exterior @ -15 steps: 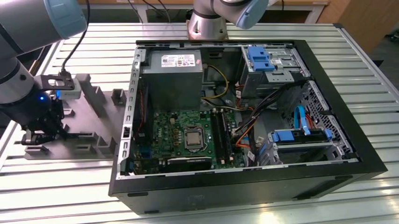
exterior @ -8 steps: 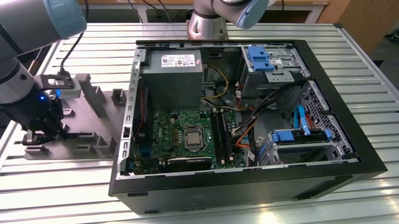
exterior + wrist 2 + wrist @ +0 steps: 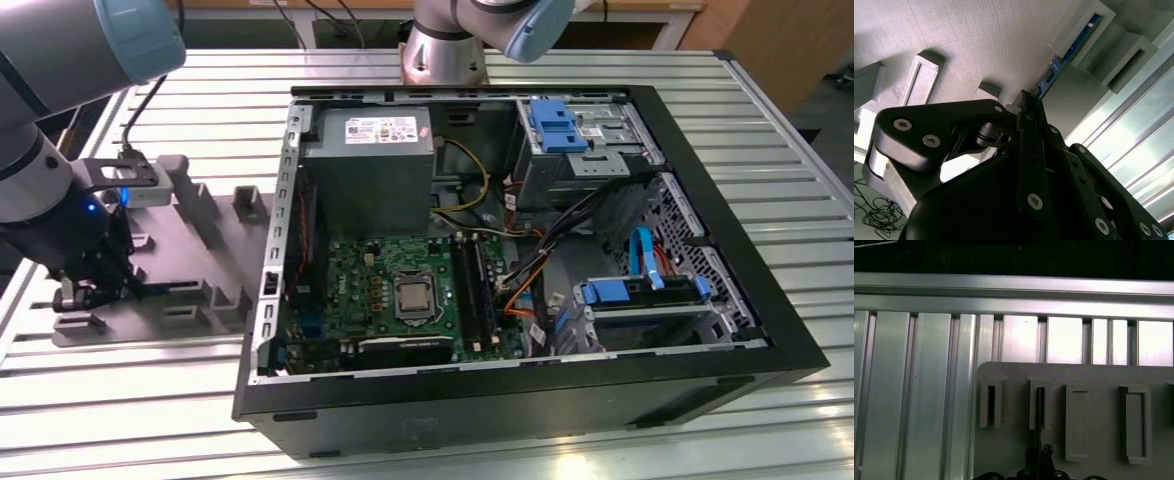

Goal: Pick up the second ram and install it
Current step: 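Pick up the second ram and move it above second insertion slot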

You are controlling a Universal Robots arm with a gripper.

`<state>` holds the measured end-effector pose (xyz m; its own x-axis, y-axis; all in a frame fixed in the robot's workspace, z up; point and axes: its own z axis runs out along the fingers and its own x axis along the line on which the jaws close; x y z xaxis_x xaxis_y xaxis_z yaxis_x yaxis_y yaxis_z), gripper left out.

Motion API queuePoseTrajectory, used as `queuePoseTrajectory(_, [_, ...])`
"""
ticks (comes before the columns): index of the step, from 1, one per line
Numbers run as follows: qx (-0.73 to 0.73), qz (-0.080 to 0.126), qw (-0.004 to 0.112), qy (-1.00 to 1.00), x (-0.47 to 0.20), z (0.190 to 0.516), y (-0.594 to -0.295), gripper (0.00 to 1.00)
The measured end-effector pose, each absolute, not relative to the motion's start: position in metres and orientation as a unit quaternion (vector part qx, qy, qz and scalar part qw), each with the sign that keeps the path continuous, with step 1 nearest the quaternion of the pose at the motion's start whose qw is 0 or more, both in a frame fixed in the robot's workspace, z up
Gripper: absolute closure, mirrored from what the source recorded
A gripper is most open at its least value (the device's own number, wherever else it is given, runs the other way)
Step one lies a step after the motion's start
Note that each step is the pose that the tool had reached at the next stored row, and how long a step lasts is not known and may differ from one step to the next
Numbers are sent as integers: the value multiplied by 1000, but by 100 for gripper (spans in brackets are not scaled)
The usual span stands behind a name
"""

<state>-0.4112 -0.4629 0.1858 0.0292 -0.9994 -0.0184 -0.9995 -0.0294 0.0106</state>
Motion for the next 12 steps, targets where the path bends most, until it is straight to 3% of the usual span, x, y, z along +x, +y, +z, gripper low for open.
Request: queuePoseTrajectory(12, [-709,10,3,705,-411,187,-463,86])
